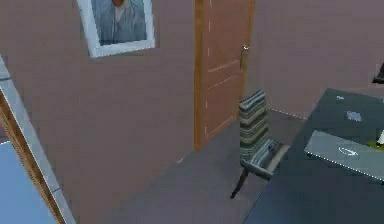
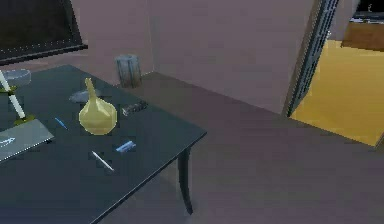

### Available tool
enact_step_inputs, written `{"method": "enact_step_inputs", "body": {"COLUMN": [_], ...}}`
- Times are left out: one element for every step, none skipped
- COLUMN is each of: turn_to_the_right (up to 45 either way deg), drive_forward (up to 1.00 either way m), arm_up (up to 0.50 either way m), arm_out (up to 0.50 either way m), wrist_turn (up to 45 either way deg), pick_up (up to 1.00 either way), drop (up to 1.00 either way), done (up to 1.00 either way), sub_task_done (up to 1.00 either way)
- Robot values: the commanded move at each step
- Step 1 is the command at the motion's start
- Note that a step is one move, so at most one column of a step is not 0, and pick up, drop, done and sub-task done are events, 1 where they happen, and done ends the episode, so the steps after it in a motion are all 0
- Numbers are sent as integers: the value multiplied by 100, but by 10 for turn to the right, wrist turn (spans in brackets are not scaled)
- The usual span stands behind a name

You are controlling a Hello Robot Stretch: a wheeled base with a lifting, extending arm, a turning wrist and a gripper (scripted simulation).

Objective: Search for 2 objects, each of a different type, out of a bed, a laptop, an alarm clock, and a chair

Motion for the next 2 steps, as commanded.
{"method": "enact_step_inputs", "body": {"turn_to_the_right": [-210, -30], "drive_forward": [0, 0], "arm_up": [0, 0], "arm_out": [0, 0], "wrist_turn": [0, 0], "pick_up": [0, 0], "drop": [0, 0], "done": [0, 0], "sub_task_done": [0, 0]}}
